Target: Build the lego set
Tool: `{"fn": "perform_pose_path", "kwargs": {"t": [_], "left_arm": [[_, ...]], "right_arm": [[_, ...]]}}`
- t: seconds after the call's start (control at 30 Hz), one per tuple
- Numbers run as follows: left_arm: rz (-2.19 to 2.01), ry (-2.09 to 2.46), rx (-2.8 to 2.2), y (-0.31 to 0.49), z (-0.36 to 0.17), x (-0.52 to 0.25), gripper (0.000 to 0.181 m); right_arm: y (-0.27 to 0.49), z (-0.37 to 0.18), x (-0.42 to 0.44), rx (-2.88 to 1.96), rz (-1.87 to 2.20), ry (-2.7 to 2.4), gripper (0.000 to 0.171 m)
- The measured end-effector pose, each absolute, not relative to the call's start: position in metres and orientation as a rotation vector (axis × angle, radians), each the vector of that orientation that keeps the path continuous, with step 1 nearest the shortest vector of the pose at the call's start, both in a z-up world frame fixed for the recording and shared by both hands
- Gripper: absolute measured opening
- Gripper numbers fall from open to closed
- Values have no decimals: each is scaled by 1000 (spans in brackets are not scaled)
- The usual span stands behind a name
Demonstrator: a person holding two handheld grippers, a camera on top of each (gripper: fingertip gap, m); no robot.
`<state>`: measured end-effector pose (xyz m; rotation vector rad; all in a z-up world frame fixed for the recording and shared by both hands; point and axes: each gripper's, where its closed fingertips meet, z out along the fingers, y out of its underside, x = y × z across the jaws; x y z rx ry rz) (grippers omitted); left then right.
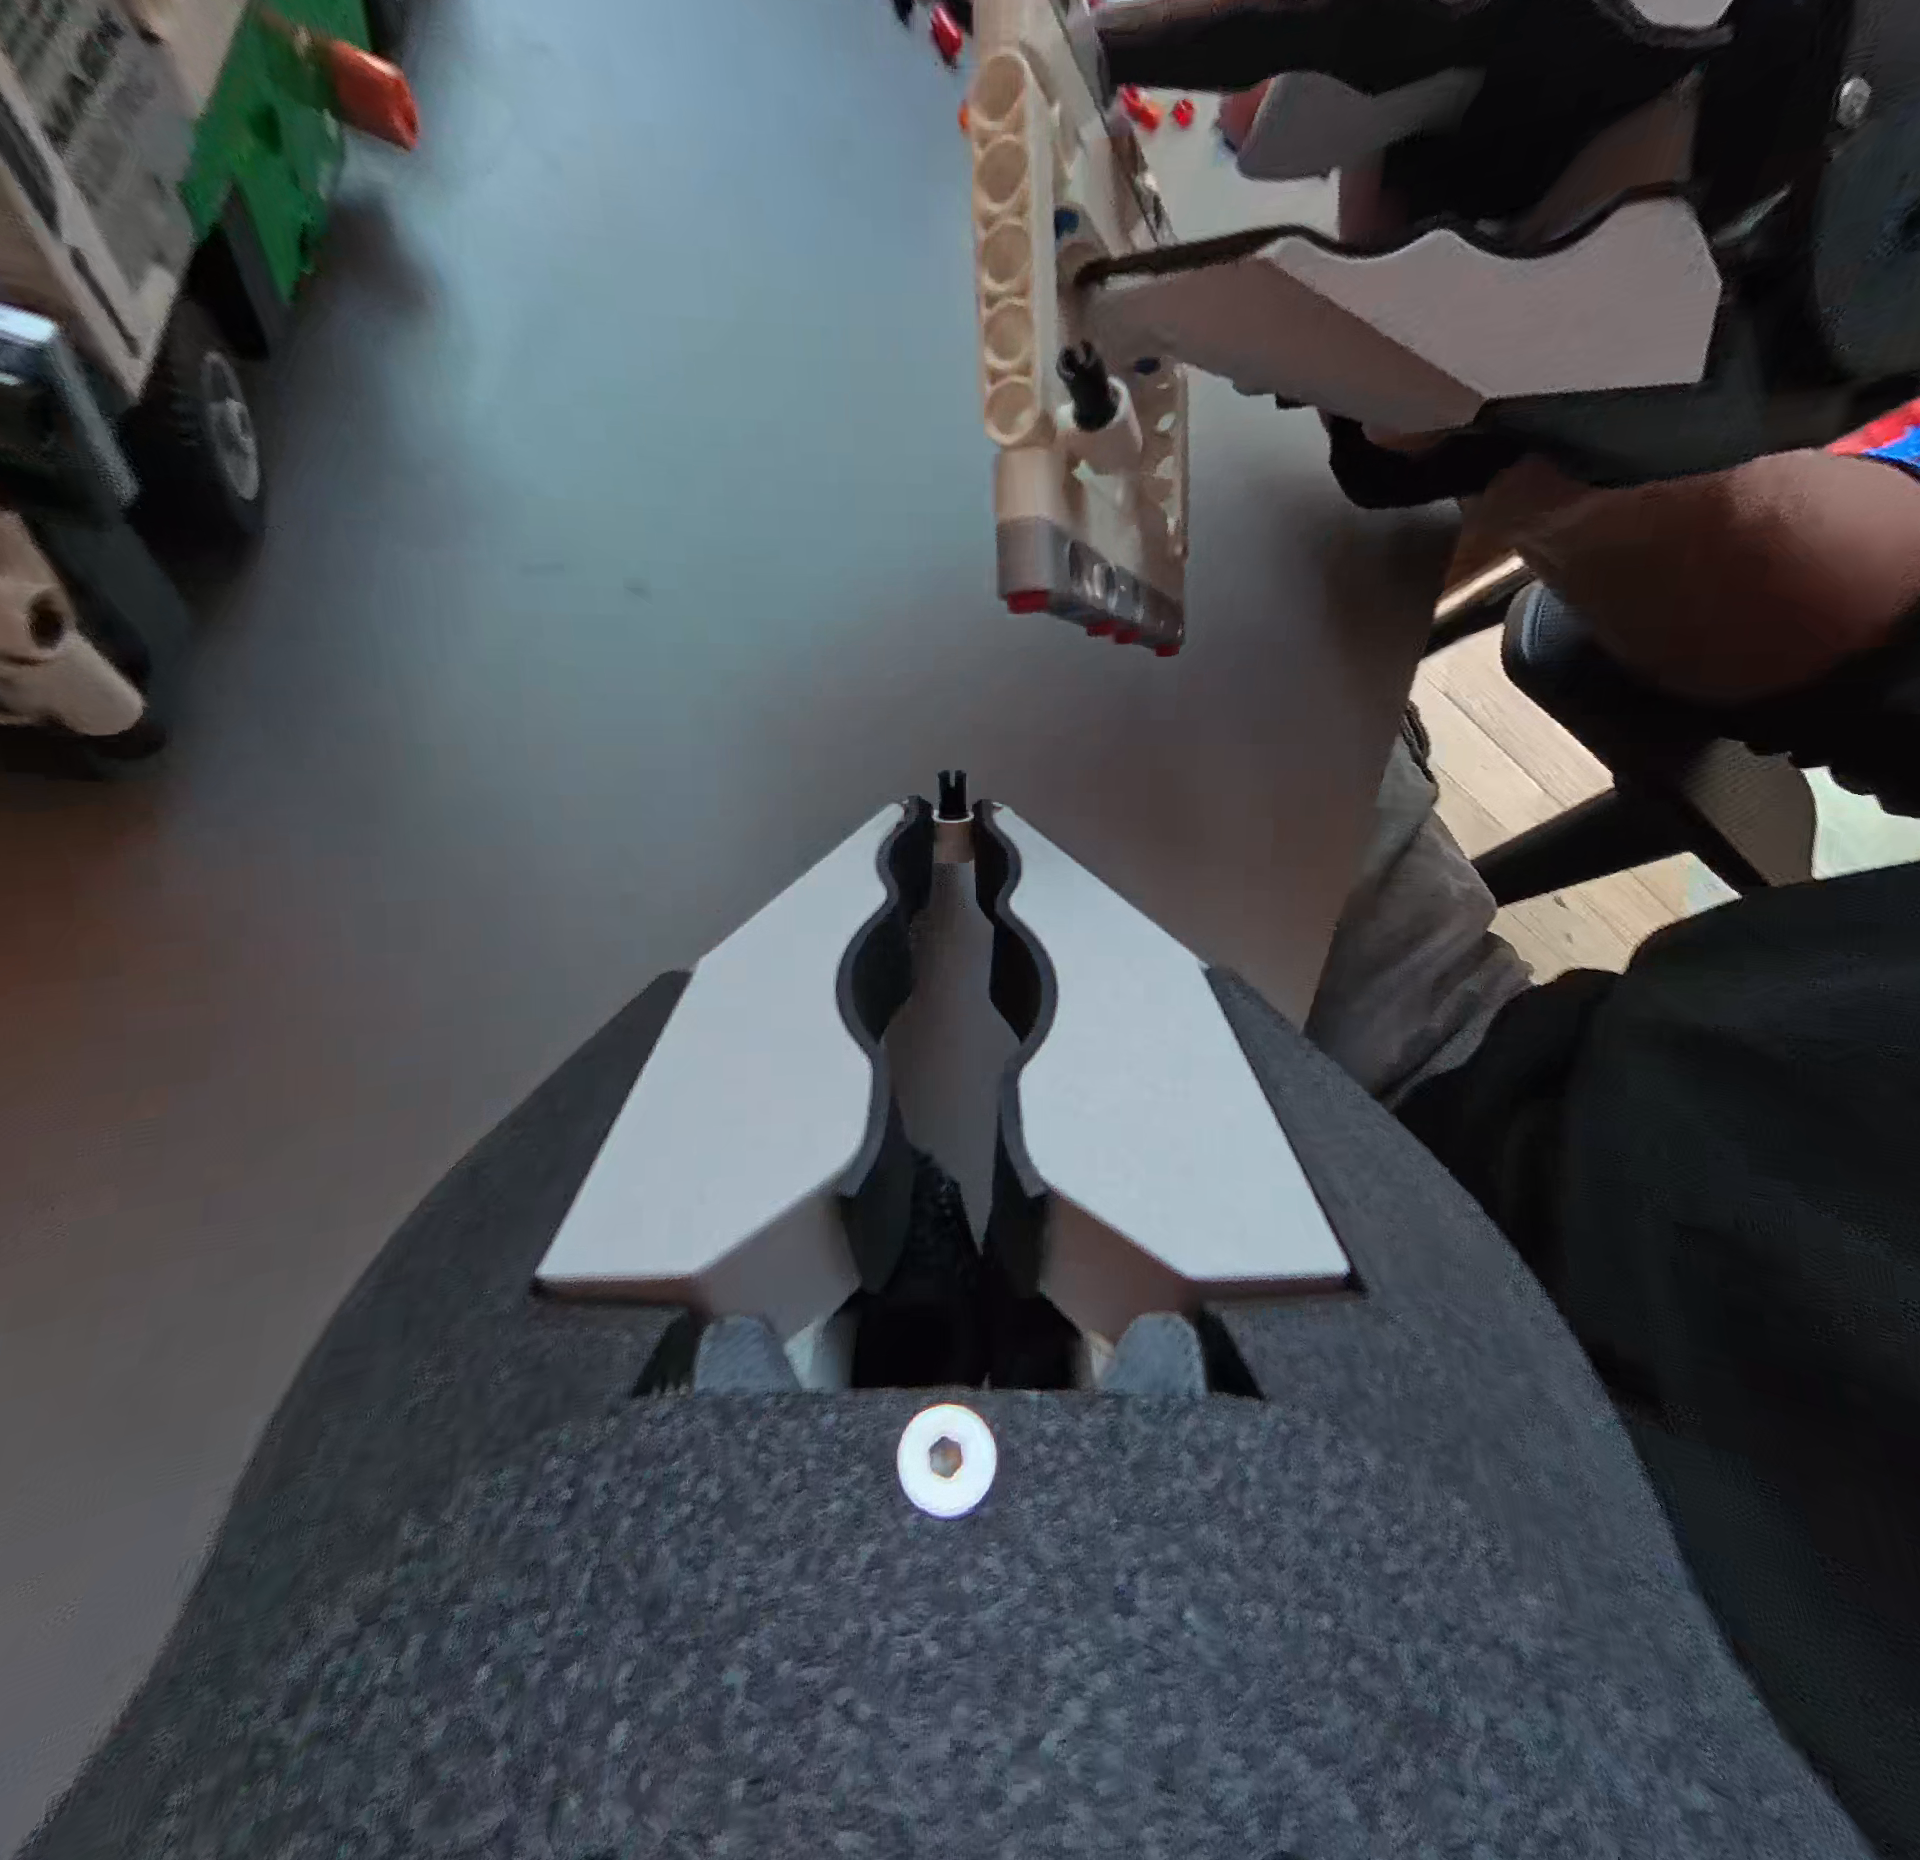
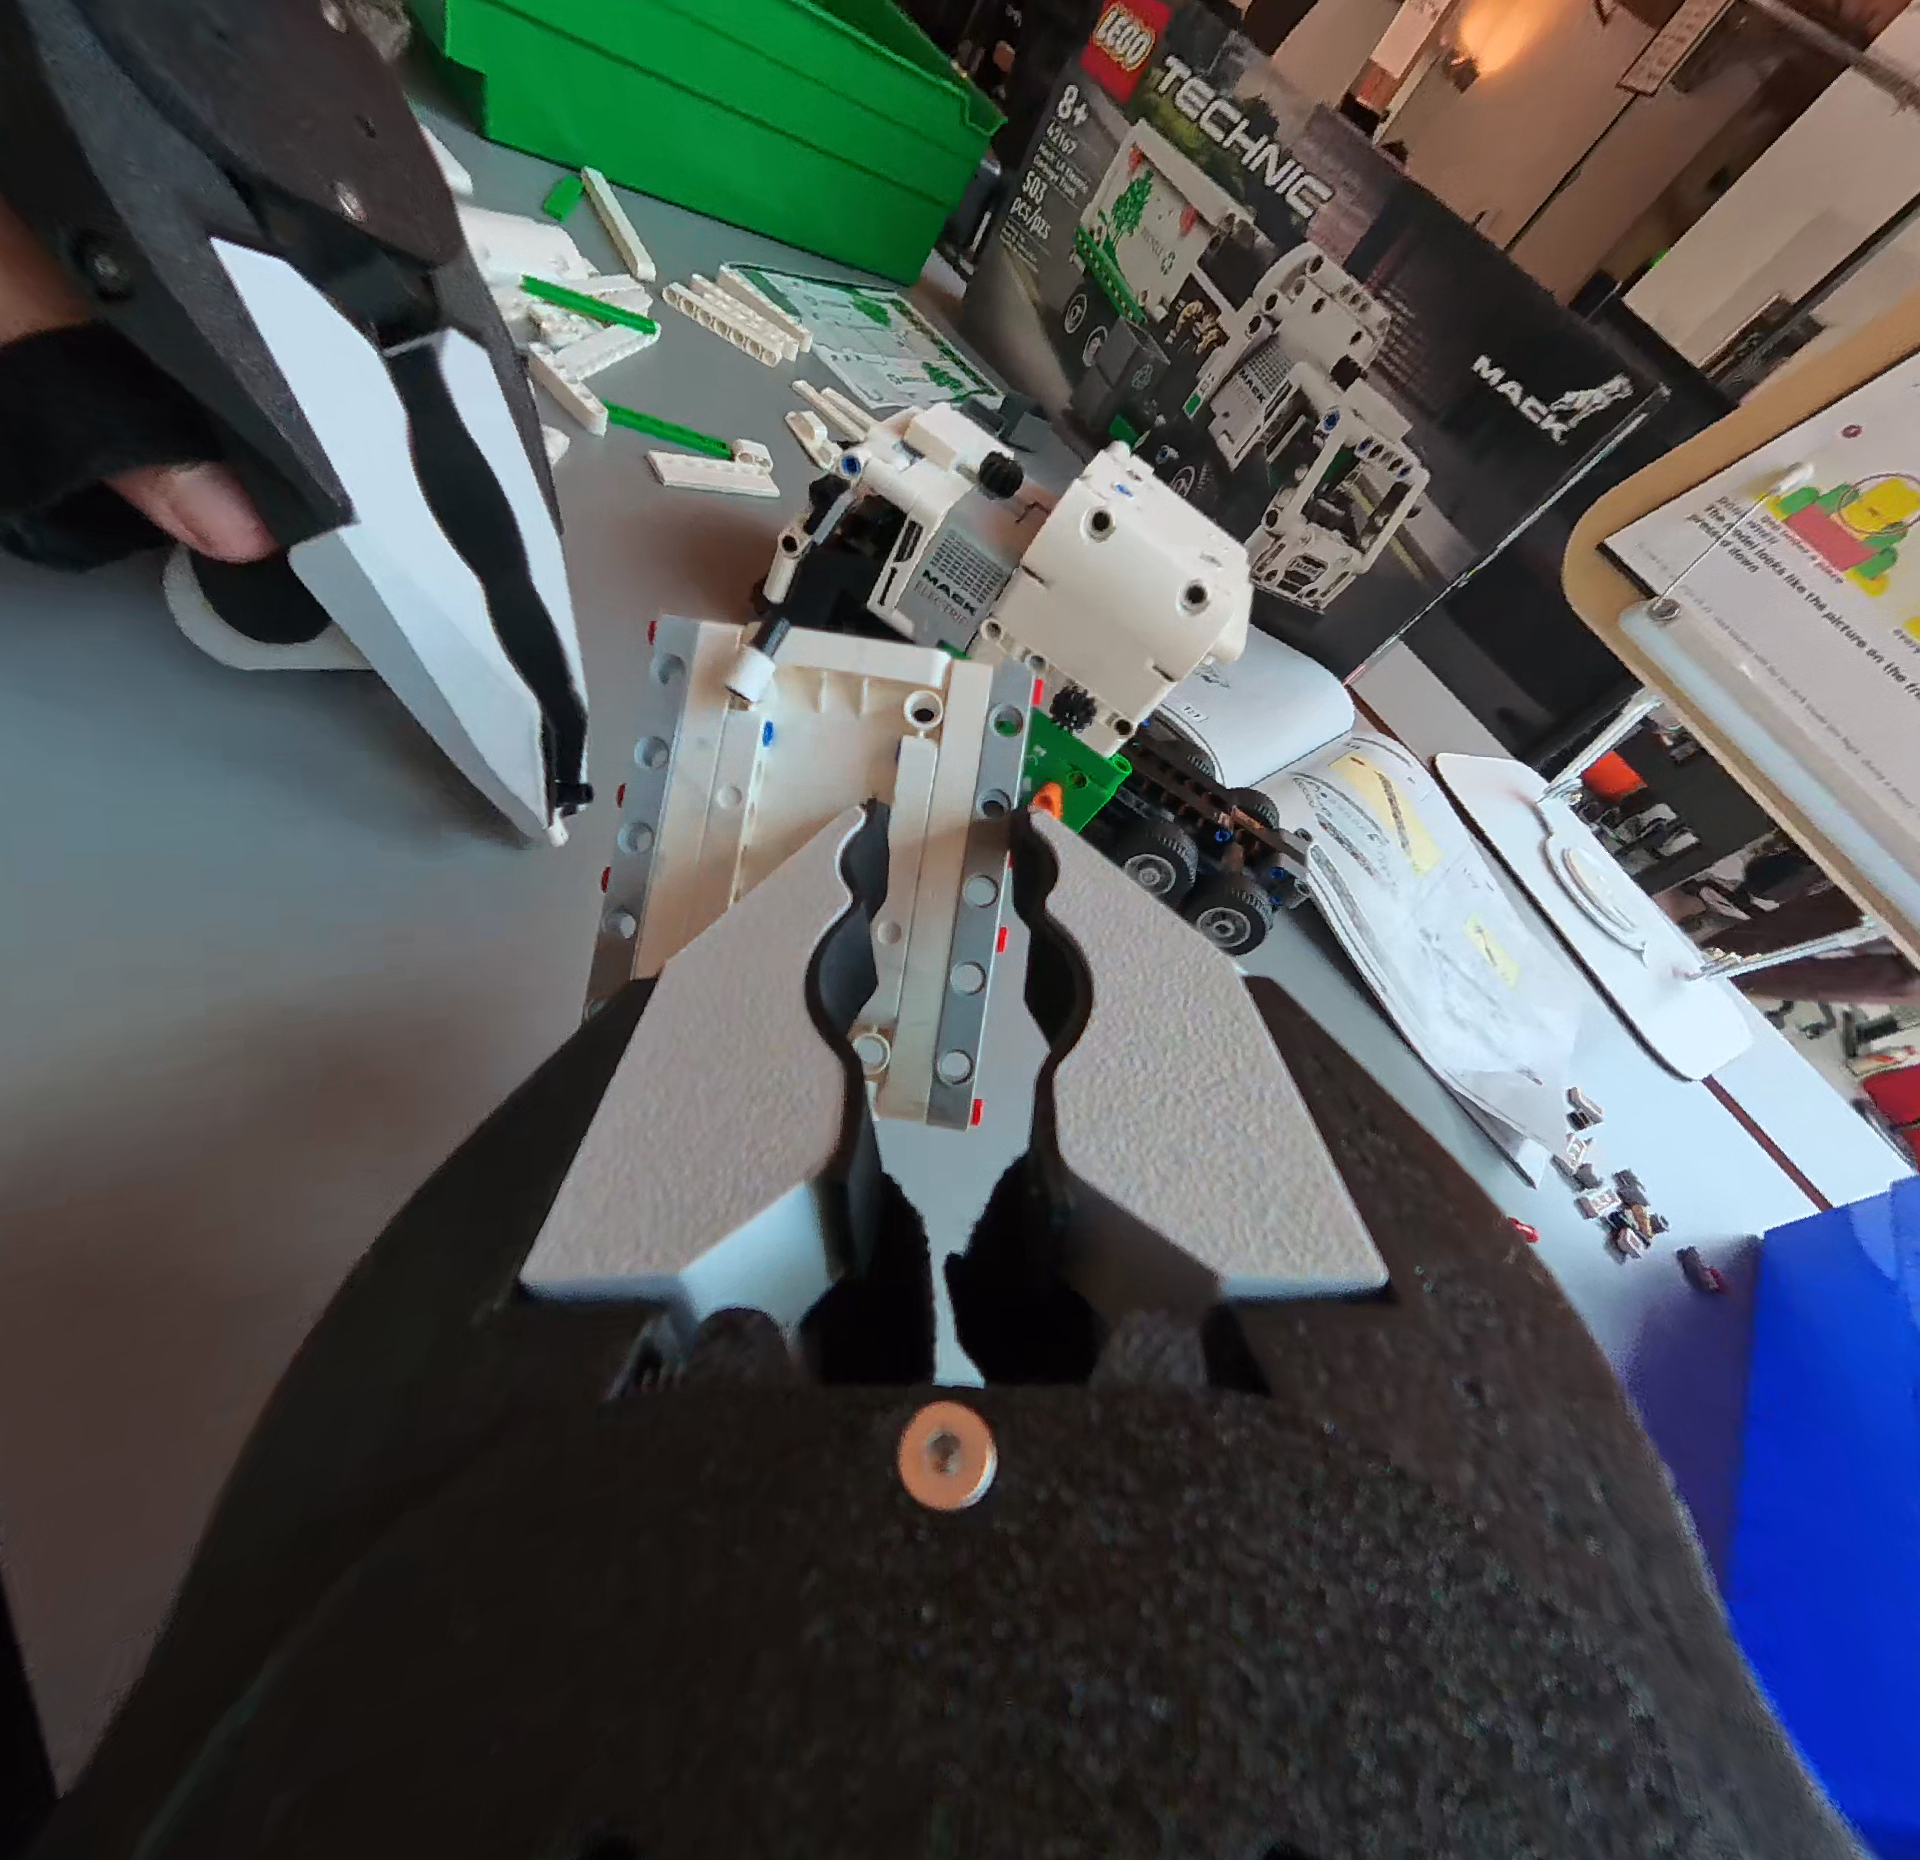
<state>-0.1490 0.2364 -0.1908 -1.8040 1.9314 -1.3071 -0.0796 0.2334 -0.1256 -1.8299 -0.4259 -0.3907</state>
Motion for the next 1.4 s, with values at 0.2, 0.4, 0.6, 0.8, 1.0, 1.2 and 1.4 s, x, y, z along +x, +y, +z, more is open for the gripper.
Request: {"fn": "perform_pose_path", "kwargs": {"t": [0.2, 0.4, 0.6, 0.8, 1.0, 1.2, 1.4], "left_arm": [[-1345, 2039, -1831, 227, -197, -145, 6], [-1331, 2036, -1772, 228, -194, -140, 22], [-1290, 1969, -1714, 246, -173, -145, 40], [-1482, 1857, -1633, 243, -120, -140, 41], [-1634, 1828, -1629, 235, -107, -138, 17], [-1551, 1775, -1697, 250, -107, -141, 6], [-952, 1963, -1712, 291, -119, -174, 6]], "right_arm": [[236, -141, -69, -1901, -329, -416, 22], [236, -142, -71, -1910, -291, -409, 22], [237, -133, -77, -1848, -387, -454, 22], [236, -107, -100, -1651, -530, -561, 22], [240, -105, -110, -1609, -581, -621, 22], [248, -107, -117, -1614, -559, -620, 23], [246, -122, -130, -1847, -175, -562, 32]]}}
